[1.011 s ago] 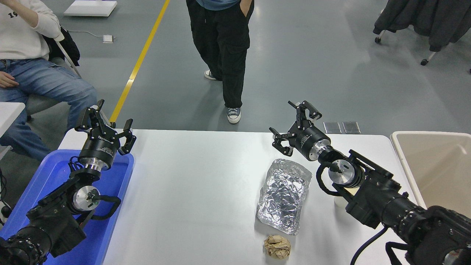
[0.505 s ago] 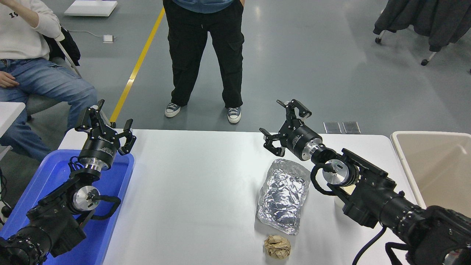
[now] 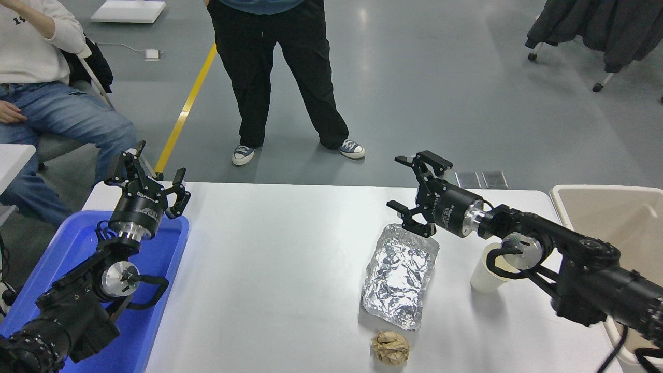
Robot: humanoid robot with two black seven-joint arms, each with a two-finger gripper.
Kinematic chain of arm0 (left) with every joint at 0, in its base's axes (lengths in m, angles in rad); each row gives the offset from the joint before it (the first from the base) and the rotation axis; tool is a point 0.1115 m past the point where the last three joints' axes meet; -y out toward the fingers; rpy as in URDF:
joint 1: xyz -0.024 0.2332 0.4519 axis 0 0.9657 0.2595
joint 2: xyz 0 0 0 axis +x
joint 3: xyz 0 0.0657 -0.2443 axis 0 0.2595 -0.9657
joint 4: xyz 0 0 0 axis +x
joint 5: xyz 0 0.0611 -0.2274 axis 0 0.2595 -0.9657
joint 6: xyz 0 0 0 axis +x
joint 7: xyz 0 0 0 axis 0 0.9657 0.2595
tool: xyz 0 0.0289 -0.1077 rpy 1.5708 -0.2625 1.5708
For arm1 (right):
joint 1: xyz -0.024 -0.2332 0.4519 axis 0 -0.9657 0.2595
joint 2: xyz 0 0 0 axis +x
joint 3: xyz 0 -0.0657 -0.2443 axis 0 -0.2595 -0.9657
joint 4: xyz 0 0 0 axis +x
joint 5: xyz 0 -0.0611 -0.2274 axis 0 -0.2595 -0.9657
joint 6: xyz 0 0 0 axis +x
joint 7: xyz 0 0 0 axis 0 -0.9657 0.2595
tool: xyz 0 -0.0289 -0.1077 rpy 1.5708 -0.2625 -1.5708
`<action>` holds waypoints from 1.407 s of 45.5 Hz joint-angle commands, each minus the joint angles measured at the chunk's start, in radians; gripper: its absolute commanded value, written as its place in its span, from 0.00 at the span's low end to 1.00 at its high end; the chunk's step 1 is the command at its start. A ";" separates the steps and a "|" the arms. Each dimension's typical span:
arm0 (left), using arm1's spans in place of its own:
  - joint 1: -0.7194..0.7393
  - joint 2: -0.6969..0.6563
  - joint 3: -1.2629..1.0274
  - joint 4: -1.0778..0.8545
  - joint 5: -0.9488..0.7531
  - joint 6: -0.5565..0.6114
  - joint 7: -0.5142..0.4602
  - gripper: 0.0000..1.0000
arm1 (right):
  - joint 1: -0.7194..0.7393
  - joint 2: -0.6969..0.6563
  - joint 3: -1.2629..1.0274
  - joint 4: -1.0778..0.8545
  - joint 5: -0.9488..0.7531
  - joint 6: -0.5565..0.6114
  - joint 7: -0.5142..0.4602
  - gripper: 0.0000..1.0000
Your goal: Dispose of the paper cup in the dustbin
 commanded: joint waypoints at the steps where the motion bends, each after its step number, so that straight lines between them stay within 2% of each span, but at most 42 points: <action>1: 0.003 0.003 -0.001 -0.001 0.000 -0.002 0.000 1.00 | 0.039 -0.232 -0.103 0.211 -0.150 -0.001 -0.002 1.00; 9: 0.003 0.003 -0.003 -0.001 0.000 -0.002 0.000 1.00 | 0.179 -0.338 -0.239 0.260 -0.275 0.003 -0.003 1.00; 16: 0.003 0.003 -0.003 -0.001 0.000 -0.002 0.000 1.00 | 0.308 -0.380 -0.368 0.281 -0.360 0.008 -0.006 1.00; 23: 0.003 0.003 -0.003 -0.001 0.000 -0.002 0.000 1.00 | 0.382 -0.384 -0.515 0.272 -0.600 0.006 -0.005 1.00; 45: 0.003 0.003 -0.003 -0.001 0.000 -0.002 0.000 1.00 | 0.382 -0.363 -0.585 0.166 -0.880 -0.010 0.000 1.00; 64: 0.003 0.003 -0.003 -0.001 0.000 -0.002 0.000 1.00 | 0.303 -0.263 -0.585 0.045 -0.908 -0.070 0.001 1.00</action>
